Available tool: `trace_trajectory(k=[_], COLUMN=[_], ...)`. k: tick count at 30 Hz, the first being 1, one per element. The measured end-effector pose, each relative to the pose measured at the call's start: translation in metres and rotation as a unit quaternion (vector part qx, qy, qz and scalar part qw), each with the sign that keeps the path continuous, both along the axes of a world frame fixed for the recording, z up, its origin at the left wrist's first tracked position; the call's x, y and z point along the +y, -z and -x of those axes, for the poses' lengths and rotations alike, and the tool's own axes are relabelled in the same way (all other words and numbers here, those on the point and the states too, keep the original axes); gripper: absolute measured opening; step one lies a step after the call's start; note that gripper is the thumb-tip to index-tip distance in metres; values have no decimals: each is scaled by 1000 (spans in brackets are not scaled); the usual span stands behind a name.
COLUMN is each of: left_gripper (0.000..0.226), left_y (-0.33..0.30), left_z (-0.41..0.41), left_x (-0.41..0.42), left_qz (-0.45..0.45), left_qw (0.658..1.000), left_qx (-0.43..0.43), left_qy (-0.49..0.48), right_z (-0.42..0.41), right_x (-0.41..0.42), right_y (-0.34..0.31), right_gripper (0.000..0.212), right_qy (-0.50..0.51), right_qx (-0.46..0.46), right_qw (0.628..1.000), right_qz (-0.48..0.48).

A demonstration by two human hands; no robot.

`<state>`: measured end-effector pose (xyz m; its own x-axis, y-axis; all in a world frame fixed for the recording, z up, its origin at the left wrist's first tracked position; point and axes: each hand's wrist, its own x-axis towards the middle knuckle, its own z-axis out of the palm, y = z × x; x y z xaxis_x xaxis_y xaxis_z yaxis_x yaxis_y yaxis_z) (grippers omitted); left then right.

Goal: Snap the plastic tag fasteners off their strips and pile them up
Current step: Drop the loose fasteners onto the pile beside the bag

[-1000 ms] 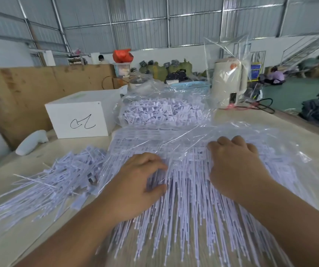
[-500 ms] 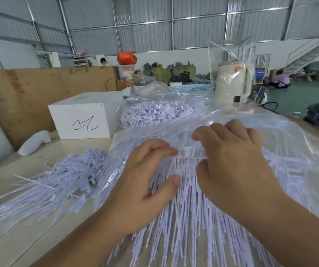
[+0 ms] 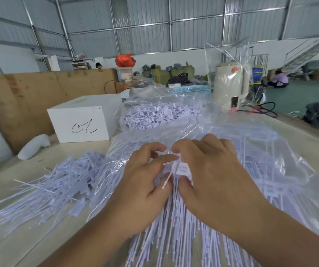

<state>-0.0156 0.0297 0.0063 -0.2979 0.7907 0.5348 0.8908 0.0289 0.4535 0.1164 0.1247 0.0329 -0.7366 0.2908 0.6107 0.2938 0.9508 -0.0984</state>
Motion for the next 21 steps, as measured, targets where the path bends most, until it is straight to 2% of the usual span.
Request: trace_trajectory(k=[4,7,10,13,15,17,21], left_gripper=[39,37,30,20,15,16,27], left_y=[0,-1,-6,-11,-13,-13,-17], left_z=[5,10,15,21,24,26,29], left_x=[-1,-3,-7,-13,-16,-18,-20], left_qz=[16,19,-10,-42,-54,-59,-85], left_qw=[1000,999,1000,998,997,998,996], left_qx=[26,43,13,-43,-46,-23,10], left_qy=[-7,-9,-7,10,13,0,-23], right_z=[-3,-2,-5,-9,-11,-12,-12], right_x=[4,8,16,19,21,23,24], right_y=[-2,-8,-15,-17,-16,-16,-17], right_gripper=[28,38,49,33,44,54,46], right_qy=[3,20,-12,-67,-66,-52,-17], right_qx=[-38,-73,-52,-5,3,-9,-70], right_qw=[999,997,995,986,986,986,984], right_qz=[11,30,86,152,156,159,164])
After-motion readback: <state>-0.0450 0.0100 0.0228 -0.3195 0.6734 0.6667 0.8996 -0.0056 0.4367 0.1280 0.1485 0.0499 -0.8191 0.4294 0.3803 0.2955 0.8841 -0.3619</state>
